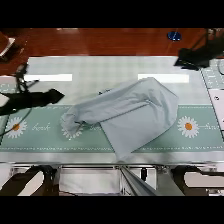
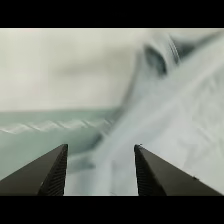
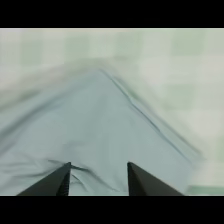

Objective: Fold the shirts.

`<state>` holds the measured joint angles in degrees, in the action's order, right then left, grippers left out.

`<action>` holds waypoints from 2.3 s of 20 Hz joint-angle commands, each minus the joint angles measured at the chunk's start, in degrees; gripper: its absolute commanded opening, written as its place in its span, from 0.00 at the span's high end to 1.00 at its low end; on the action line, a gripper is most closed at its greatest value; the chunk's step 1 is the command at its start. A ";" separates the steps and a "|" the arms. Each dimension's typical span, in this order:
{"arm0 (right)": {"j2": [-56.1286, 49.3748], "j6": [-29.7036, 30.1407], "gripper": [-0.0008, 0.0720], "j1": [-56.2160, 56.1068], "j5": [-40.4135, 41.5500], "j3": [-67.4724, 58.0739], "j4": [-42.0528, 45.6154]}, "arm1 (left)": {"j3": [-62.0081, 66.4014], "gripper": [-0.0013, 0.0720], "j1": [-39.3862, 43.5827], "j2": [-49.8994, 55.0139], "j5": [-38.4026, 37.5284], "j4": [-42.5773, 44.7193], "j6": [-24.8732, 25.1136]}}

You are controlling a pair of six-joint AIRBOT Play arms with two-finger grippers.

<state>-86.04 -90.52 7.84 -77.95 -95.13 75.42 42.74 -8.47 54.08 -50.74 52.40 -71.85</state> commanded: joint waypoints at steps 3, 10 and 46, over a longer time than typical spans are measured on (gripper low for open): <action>21.31 0.26 0.42 9.62 4.96 34.62 -0.57 | 3.30 0.29 -14.45 4.66 -16.02 -0.42 -1.81; 39.26 6.93 0.43 9.55 4.90 68.81 -17.92 | 3.15 0.29 -14.01 21.59 -28.52 -0.28 0.90; 12.81 12.66 0.96 -15.37 18.60 37.29 -35.71 | 11.13 0.96 -0.59 22.58 -16.02 -12.68 4.46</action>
<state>-73.10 -78.17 -10.57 -52.60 -44.47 34.44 49.32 -8.95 79.81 -67.85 44.75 -68.86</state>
